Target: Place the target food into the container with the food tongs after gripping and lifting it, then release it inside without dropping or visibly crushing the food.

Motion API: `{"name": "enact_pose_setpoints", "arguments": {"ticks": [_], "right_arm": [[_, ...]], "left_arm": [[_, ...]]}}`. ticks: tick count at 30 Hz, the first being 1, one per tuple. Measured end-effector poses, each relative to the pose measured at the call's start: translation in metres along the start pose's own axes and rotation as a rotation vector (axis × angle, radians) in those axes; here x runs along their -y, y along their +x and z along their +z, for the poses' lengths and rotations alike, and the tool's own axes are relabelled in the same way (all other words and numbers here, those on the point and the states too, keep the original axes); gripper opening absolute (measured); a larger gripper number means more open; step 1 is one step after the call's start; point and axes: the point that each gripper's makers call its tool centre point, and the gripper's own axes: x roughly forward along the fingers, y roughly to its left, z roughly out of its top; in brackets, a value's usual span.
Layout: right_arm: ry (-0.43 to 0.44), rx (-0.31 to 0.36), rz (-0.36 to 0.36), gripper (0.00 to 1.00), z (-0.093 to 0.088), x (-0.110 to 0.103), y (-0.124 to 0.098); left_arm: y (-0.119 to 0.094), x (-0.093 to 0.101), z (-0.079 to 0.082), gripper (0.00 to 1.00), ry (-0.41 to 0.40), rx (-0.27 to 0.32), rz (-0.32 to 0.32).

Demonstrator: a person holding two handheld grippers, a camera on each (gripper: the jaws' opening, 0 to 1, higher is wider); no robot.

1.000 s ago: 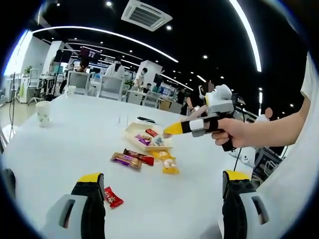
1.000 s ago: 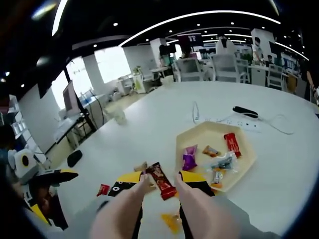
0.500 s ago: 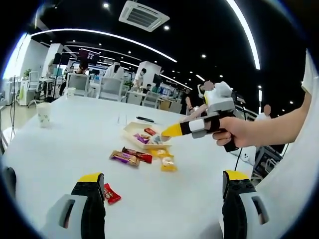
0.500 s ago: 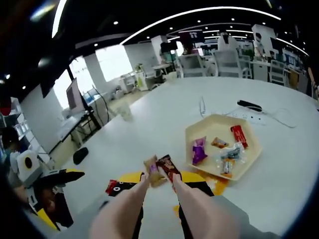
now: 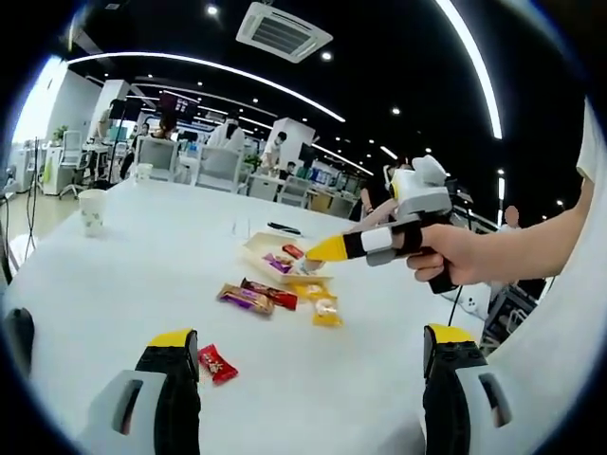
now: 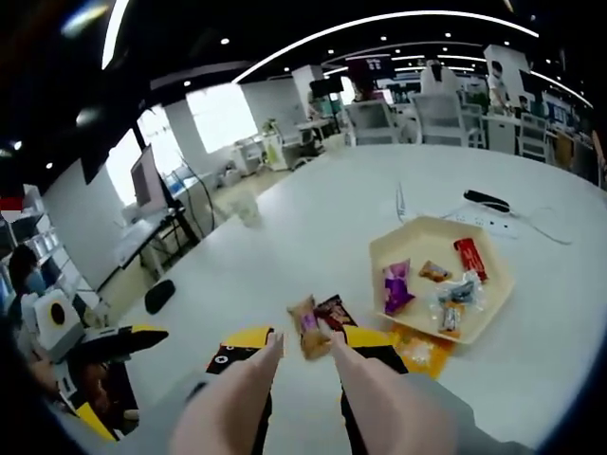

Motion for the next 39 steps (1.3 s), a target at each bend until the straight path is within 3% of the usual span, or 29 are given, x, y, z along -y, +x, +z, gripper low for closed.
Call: {"name": "enact_pose_setpoints", "arguments": {"ticks": [12, 14, 16, 21, 29, 35, 39], "right_arm": [[-0.007, -0.008, 0.032, 0.26, 0.001, -0.023, 0.014], [0.008, -0.014, 0.027, 0.27, 0.0, -0.021, 0.019], [-0.001, -0.014, 0.026, 0.27, 0.003, -0.024, 0.021], [-0.021, -0.031, 0.036, 0.27, 0.0, -0.032, 0.027], [-0.03, -0.037, 0.047, 0.27, 0.0, -0.039, 0.03], [-0.055, -0.061, 0.071, 0.27, -0.008, -0.056, 0.036], [-0.056, -0.07, 0.079, 0.27, -0.011, -0.06, 0.039]], "left_arm": [[-0.008, -0.011, 0.001, 0.99, -0.018, 0.005, 0.025], [-0.011, -0.013, 0.005, 0.99, -0.077, 0.044, 0.025], [-0.012, -0.016, 0.001, 0.99, -0.025, 0.027, 0.042], [-0.015, -0.02, 0.0, 0.99, -0.055, 0.038, 0.047], [-0.016, -0.024, -0.002, 0.99, -0.027, 0.024, 0.059], [-0.021, -0.032, -0.007, 0.99, -0.004, 0.007, 0.079], [-0.024, -0.035, -0.006, 0.99, -0.001, 0.024, 0.095]]}}
